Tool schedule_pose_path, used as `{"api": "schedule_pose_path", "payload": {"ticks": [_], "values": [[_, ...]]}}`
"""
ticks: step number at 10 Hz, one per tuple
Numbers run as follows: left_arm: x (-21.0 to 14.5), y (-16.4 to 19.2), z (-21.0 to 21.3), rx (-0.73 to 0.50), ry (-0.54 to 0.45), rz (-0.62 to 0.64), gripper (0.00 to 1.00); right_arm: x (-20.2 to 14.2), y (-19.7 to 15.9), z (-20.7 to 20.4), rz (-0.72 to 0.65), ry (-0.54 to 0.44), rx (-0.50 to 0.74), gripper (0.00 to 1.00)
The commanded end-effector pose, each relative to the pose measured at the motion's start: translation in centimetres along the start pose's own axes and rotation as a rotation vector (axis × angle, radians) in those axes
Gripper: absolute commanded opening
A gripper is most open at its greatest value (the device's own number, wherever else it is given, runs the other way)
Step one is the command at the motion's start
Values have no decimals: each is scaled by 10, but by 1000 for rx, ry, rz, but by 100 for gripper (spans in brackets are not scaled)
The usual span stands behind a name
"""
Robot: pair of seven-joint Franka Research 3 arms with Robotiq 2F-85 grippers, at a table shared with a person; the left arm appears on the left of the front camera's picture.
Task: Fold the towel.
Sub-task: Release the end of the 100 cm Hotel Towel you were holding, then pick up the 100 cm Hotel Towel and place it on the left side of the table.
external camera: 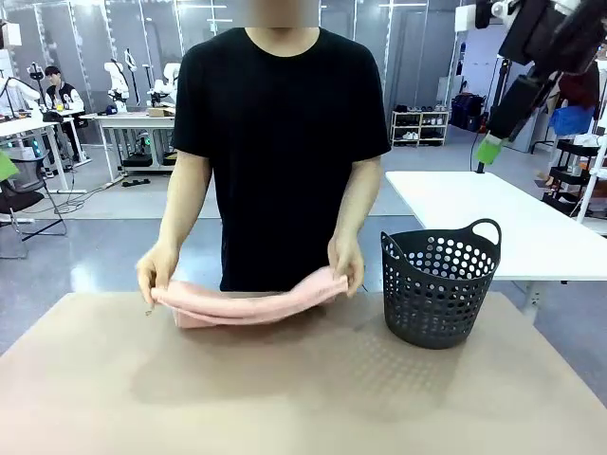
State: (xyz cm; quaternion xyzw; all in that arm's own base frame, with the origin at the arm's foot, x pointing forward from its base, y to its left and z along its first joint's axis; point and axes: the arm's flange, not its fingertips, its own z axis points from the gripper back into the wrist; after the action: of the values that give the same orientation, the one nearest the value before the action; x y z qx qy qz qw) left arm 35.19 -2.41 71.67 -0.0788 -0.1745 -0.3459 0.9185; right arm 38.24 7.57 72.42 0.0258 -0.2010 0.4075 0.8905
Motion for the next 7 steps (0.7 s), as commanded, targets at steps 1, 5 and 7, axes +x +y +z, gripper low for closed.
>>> {"api": "schedule_pose_path", "payload": {"ticks": [1, 5, 7], "values": [[7, -9, -17, 2, 0, -18, 100, 0, 6, -15, -2, -5, 28, 100], [0, 0, 0, 0, 0, 0, 100, 0, 0, 0, 0, 0, 0, 100], [0, 0, 0, 0, 0, 0, 100, 0, 0, 0, 0, 0, 0, 100]]}}
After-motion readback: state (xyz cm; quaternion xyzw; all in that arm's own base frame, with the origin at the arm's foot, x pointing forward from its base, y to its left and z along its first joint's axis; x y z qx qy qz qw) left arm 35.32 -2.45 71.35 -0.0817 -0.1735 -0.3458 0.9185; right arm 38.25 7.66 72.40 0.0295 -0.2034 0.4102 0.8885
